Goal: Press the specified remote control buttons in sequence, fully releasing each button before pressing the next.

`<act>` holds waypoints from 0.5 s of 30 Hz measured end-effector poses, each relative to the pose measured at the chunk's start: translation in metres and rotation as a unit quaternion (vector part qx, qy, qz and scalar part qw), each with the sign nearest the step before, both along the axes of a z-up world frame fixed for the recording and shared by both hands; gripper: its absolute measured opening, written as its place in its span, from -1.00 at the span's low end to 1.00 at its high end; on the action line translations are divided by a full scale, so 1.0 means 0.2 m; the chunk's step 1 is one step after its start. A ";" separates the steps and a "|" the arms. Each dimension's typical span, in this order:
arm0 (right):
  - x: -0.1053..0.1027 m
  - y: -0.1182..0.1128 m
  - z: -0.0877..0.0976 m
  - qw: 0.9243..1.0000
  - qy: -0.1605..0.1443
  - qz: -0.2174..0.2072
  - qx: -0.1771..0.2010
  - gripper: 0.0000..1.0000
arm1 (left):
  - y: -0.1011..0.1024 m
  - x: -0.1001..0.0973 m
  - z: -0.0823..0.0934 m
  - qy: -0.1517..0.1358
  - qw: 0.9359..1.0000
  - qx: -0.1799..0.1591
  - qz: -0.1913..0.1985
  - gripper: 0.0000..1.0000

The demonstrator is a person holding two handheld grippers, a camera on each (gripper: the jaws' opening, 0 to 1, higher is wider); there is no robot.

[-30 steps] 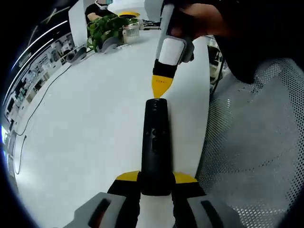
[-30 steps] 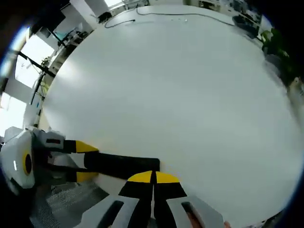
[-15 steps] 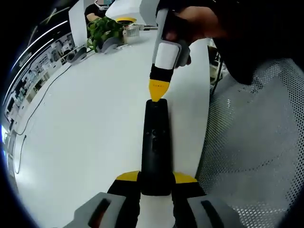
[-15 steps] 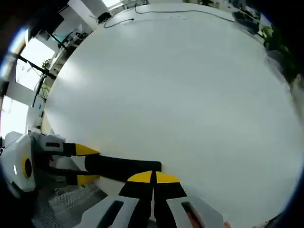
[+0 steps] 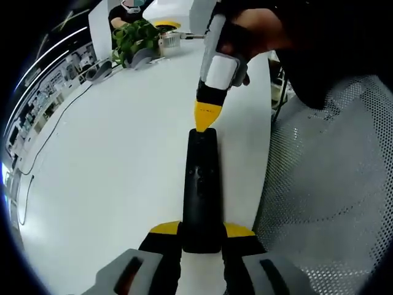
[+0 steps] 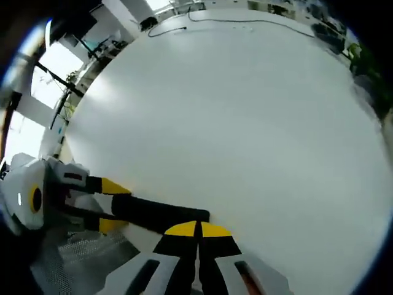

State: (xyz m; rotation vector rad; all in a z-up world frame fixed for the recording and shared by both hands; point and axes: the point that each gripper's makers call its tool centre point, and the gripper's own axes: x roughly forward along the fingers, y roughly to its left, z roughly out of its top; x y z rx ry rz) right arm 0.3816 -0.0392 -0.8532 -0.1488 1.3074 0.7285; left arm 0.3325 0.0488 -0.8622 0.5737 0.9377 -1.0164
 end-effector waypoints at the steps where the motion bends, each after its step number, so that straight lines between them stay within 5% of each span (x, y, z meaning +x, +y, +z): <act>1: 0.00 0.00 0.00 1.000 -0.002 0.000 0.002 -1.00 | 0.00 0.00 0.00 0.000 1.000 0.000 0.000 -0.51; 8: 0.00 0.01 0.00 1.000 -0.017 0.022 0.006 -1.00 | 0.00 0.00 0.00 -0.001 1.000 -0.002 0.001 -0.51; 15: 0.01 0.00 0.00 0.999 0.023 -0.039 0.018 -1.00 | 0.00 0.00 0.00 -0.003 1.000 -0.004 0.001 -0.51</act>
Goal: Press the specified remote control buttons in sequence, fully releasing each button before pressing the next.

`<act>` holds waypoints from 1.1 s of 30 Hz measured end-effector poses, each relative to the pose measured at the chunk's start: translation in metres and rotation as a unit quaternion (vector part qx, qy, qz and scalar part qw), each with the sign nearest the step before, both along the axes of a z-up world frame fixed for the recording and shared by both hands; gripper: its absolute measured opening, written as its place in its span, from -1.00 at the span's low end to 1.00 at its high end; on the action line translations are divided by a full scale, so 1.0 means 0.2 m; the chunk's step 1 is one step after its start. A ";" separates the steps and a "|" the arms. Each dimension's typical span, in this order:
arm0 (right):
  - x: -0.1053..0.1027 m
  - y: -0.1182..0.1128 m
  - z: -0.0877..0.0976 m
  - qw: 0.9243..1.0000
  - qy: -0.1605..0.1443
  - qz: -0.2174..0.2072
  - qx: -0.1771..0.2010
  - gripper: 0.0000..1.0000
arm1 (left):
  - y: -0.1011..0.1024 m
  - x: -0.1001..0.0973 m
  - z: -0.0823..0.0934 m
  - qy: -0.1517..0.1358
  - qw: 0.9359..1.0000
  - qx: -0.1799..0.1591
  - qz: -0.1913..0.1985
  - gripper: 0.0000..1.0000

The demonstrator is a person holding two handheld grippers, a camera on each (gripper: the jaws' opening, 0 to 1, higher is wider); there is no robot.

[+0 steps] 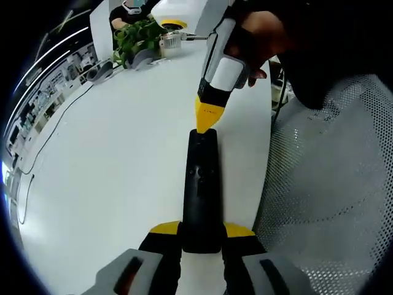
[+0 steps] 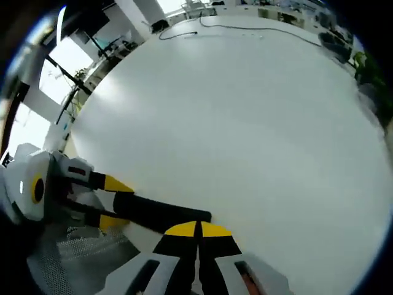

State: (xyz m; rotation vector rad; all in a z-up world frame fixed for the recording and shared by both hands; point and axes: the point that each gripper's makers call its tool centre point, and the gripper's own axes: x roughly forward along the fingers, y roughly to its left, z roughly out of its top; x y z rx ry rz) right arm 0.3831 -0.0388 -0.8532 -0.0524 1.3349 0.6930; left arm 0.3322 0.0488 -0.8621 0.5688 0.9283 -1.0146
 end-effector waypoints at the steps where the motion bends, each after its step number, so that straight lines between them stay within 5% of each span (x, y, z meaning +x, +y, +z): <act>1: 0.00 0.00 0.00 1.000 0.002 0.000 0.002 -1.00 | 0.00 0.00 0.00 0.000 1.000 0.000 0.000 -0.51; 33: -0.05 0.06 0.00 0.999 0.042 -0.013 0.030 -1.00 | 0.00 0.00 0.00 -0.001 1.000 0.001 -0.003 -0.51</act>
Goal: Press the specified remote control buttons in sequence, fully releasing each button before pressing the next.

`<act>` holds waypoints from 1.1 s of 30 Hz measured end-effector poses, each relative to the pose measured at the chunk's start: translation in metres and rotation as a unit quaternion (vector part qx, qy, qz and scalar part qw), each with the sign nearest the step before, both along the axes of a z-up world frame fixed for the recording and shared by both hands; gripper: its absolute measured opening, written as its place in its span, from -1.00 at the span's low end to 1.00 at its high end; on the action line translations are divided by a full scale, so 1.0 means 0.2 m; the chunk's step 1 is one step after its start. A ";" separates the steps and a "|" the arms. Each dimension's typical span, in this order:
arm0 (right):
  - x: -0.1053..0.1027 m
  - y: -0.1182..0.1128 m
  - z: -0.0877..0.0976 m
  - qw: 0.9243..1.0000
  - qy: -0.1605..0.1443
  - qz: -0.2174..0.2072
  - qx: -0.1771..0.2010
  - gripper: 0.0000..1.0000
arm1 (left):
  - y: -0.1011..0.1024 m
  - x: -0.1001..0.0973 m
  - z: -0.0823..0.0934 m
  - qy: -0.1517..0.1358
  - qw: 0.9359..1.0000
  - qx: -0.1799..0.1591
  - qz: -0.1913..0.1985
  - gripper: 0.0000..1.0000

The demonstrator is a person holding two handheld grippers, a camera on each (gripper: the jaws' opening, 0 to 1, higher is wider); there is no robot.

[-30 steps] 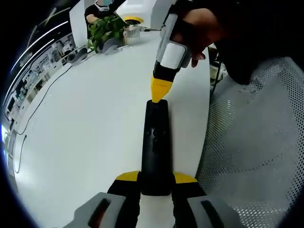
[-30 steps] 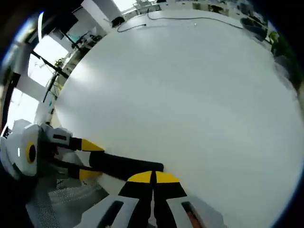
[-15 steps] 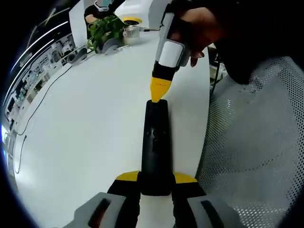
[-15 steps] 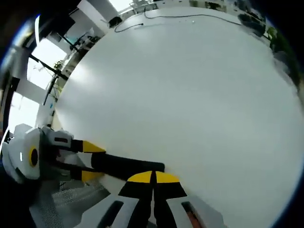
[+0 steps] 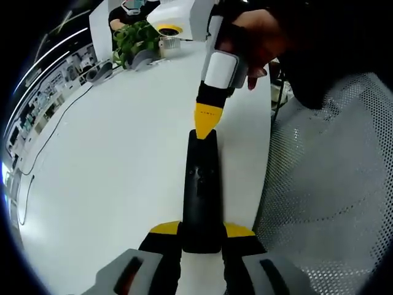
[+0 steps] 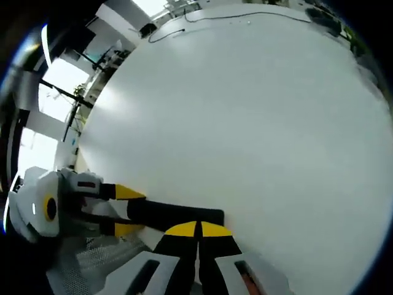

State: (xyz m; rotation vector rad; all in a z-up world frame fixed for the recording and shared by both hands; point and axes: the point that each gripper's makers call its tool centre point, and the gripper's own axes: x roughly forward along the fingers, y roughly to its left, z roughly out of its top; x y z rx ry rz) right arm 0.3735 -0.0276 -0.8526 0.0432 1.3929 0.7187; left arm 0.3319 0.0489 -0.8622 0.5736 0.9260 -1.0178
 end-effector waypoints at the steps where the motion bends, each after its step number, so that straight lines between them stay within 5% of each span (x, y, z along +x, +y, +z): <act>1: 0.00 0.00 0.00 1.000 0.000 0.001 0.002 -1.00 | 0.00 0.00 0.00 0.000 1.000 0.000 0.000 -0.51; 33: 0.01 0.00 0.00 0.999 0.016 -0.026 0.009 -1.00 | 0.00 0.00 0.00 0.000 1.000 0.001 -0.001 -0.51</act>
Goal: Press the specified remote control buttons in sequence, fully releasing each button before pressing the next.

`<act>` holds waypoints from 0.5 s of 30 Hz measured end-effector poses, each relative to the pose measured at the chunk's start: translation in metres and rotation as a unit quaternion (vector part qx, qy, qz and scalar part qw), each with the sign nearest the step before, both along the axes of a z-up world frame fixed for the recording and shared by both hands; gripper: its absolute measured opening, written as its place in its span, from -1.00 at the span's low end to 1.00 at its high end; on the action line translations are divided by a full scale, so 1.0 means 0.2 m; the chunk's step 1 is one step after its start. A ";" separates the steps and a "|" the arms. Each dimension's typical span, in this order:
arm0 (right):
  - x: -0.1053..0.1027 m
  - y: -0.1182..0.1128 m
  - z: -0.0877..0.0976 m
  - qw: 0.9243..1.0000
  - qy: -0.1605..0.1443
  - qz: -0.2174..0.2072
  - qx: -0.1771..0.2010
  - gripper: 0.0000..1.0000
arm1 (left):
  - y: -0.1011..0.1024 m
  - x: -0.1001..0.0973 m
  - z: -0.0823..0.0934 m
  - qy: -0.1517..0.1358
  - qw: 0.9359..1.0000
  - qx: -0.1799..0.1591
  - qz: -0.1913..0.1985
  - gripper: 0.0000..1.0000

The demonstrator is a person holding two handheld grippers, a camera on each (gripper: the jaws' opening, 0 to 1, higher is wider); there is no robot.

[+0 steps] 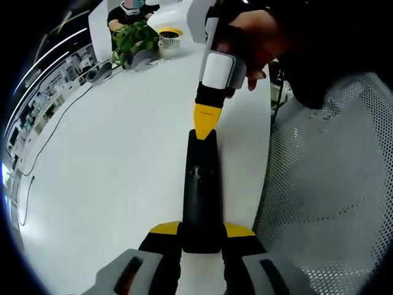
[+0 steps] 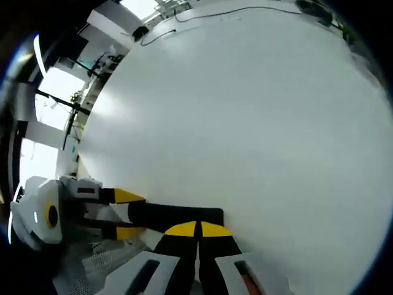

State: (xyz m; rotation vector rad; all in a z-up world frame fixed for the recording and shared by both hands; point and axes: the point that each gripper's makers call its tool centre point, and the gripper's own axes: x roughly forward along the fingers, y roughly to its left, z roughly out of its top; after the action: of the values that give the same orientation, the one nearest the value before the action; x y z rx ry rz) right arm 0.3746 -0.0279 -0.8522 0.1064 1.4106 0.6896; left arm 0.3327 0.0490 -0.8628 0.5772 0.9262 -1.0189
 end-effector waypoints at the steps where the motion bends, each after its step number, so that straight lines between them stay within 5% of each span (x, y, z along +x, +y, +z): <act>1: 0.00 0.00 0.00 1.000 0.000 0.000 0.000 -1.00 | 0.00 0.00 0.00 0.000 1.000 0.000 0.000 -0.51; 15: 0.00 0.00 0.00 1.000 -0.009 0.011 -0.003 -1.00 | 0.00 0.00 0.00 -0.001 1.000 -0.002 0.001 -0.51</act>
State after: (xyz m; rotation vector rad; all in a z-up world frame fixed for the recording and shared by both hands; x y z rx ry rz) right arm 0.3741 -0.0280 -0.8516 0.0799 1.3983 0.7016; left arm 0.3329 0.0487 -0.8627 0.5730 0.9231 -1.0177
